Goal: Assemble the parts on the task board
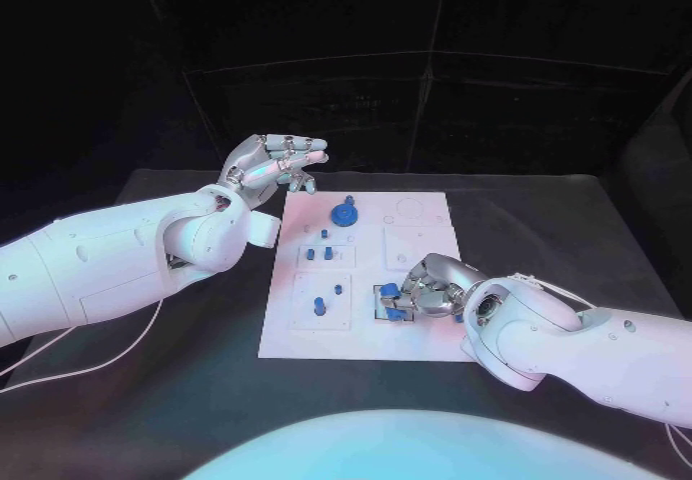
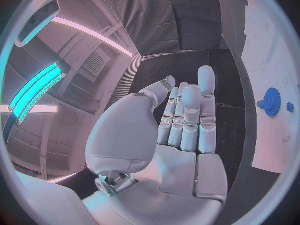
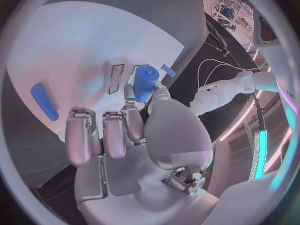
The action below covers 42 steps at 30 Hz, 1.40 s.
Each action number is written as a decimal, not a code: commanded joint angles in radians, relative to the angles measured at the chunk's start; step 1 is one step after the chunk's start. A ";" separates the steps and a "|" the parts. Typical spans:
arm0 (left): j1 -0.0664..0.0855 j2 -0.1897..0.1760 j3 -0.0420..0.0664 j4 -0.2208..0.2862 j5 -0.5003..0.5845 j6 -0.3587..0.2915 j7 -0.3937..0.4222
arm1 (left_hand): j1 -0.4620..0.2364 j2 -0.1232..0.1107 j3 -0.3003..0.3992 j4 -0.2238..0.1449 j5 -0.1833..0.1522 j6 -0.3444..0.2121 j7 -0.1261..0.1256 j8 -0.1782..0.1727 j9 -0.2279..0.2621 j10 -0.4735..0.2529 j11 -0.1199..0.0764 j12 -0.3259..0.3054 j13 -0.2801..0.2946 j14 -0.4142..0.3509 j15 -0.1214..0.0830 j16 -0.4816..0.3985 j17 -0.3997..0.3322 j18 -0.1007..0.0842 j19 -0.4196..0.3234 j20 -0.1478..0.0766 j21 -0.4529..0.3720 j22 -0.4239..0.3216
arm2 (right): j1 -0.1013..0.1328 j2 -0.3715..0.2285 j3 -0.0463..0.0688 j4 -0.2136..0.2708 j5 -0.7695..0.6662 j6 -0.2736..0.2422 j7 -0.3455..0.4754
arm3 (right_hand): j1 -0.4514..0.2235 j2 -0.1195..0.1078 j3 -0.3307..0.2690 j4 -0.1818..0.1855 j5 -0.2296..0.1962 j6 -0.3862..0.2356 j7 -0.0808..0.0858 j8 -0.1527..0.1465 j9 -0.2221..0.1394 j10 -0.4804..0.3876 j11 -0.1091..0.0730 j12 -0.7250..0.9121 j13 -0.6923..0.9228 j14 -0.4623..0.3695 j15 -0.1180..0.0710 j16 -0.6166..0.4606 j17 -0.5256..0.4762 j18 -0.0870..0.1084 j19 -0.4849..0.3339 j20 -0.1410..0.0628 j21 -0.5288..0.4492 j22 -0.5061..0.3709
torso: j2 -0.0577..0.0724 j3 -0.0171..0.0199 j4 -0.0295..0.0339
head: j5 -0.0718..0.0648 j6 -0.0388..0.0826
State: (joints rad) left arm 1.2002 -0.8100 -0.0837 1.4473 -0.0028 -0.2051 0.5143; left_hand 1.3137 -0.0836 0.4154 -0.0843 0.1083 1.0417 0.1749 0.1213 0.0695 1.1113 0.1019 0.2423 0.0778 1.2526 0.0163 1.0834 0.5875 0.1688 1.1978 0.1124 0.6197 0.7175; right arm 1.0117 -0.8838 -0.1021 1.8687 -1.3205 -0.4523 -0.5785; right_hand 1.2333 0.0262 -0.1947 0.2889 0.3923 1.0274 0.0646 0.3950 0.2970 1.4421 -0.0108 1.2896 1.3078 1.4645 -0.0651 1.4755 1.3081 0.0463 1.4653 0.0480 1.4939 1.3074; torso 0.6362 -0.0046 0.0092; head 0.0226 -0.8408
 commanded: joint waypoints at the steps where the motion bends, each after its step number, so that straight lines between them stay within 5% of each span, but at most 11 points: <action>1: 0.002 0.001 0.001 0.002 0.002 0.012 0.003 | 0.005 0.006 -0.008 0.001 -0.003 -0.004 0.001 0.004 -0.001 -0.005 -0.001 0.003 -0.001 -0.006 -0.001 -0.006 -0.002 0.014 0.001 0.001 -0.004 -0.001 | 0.002 0.005 0.001 -0.006 -0.013 0.011 -0.009 | -0.012 -0.001 -0.011 0.000 -0.017 0.009 -0.002 0.007 0.004 0.006 -0.001 0.005 0.003 0.069 -0.009 0.003 0.059 -0.014 0.015 -0.006 0.005 0.148 | 0.000 0.0006 -0.0002 | 0.001 0.000; 7: 0.002 0.003 0.001 0.001 0.002 0.013 0.003 | 0.005 0.006 -0.008 0.001 -0.003 -0.004 0.001 0.004 -0.001 -0.005 -0.001 0.003 -0.001 -0.006 -0.001 -0.006 -0.002 0.014 0.001 0.001 -0.004 -0.001 | 0.002 0.014 0.001 -0.014 -0.020 0.013 -0.011 | -0.025 0.001 -0.032 0.000 -0.079 0.006 -0.003 0.009 0.014 0.006 -0.002 -0.001 0.004 0.068 -0.009 0.002 0.057 -0.015 0.015 -0.007 0.005 0.148 | 0.000 0.0007 -0.0008 | 0.003 -0.001; 13: 0.002 0.003 0.001 0.001 0.002 0.014 0.002 | 0.005 0.006 -0.008 0.001 -0.003 -0.004 0.001 0.004 -0.001 -0.005 -0.001 0.003 -0.001 -0.006 -0.001 -0.006 -0.002 0.014 0.001 0.001 -0.004 -0.001 | 0.002 0.023 0.001 -0.022 -0.038 -0.002 -0.014 | -0.066 -0.001 -0.071 0.002 -0.258 -0.003 -0.001 0.010 0.028 0.000 0.000 -0.022 -0.005 0.066 -0.008 -0.006 0.046 -0.013 0.010 -0.007 0.000 0.143 | 0.000 0.0005 -0.0013 | 0.005 -0.002; 16: 0.002 0.003 0.001 0.001 0.002 0.014 0.001 | 0.005 0.006 -0.009 0.000 -0.003 -0.004 0.001 0.004 -0.001 -0.005 -0.001 0.003 -0.001 -0.007 -0.001 -0.007 -0.004 0.014 0.001 0.001 -0.004 -0.002 | 0.002 0.025 0.001 -0.028 -0.046 -0.015 -0.016 | -0.101 -0.021 -0.081 0.004 -0.338 -0.018 0.003 0.003 0.031 -0.009 0.004 -0.041 -0.017 0.063 -0.005 -0.013 0.034 -0.011 0.003 -0.004 -0.006 0.134 | -0.001 0.0003 -0.0008 | 0.005 -0.002; 24: 0.002 0.002 0.001 0.001 0.002 0.015 0.001 | 0.005 0.006 -0.009 0.000 -0.003 -0.004 0.001 0.004 -0.001 -0.005 -0.001 0.003 -0.001 -0.007 -0.001 -0.007 -0.004 0.014 0.001 0.001 -0.004 -0.002 | 0.002 0.022 0.001 -0.029 -0.069 -0.032 -0.017 | -0.121 -0.043 -0.067 0.003 -0.338 -0.031 0.008 -0.003 0.033 -0.022 0.008 -0.069 -0.035 0.061 -0.002 -0.021 0.021 -0.007 -0.006 -0.001 -0.015 0.122 | 0.000 0.0007 -0.0015 | 0.005 -0.003; 35: 0.002 0.002 0.001 0.000 0.002 0.016 0.001 | 0.005 0.006 -0.009 0.000 -0.003 -0.004 0.001 0.004 -0.001 -0.005 -0.001 0.003 -0.001 -0.007 -0.001 -0.007 -0.004 0.014 0.001 0.001 -0.004 -0.002 | 0.002 0.012 0.001 0.003 -0.095 -0.010 0.005 | 0.058 -0.057 -0.023 -0.067 -0.288 -0.018 0.003 0.017 0.054 -0.015 0.004 -0.063 -0.021 0.063 -0.004 -0.022 0.026 -0.008 -0.003 -0.002 -0.015 0.126 | 0.000 0.0008 -0.0027 | 0.005 -0.005; 42: 0.002 0.002 0.001 0.000 0.002 0.016 0.001 | 0.005 0.006 -0.009 0.000 -0.003 -0.004 0.001 0.004 -0.001 -0.005 -0.001 0.003 -0.001 -0.007 -0.001 -0.007 -0.004 0.014 0.001 0.001 -0.004 -0.002 | 0.002 -0.009 0.001 0.009 -0.103 -0.033 0.020 | 0.078 -0.045 -0.027 -0.079 -0.237 -0.031 0.006 0.020 0.060 -0.015 0.005 -0.067 -0.020 0.063 -0.004 -0.024 0.025 -0.008 -0.004 -0.003 -0.016 0.125 | -0.001 0.0002 -0.0006 | 0.001 -0.004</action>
State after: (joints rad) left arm 1.2004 -0.8082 -0.0837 1.4461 -0.0028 -0.2009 0.5130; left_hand 1.3137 -0.0836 0.4126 -0.0816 0.1084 1.0417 0.1749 0.1213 0.0695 1.1113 0.1019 0.2423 0.0778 1.2526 0.0163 1.0797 0.5842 0.1688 1.1978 0.1124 0.6198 0.7170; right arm 1.0122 -0.8903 -0.1018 1.8730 -1.4042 -0.4671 -0.5799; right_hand 1.3069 -0.0219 -0.2186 0.2148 0.1492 1.0037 0.0718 0.4144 0.3550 1.4269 -0.0033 1.2226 1.2897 1.4667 -0.0699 1.4545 1.3076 0.0462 1.4652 0.0481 1.4822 1.3074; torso 0.6355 -0.0038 0.0069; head 0.0246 -0.8455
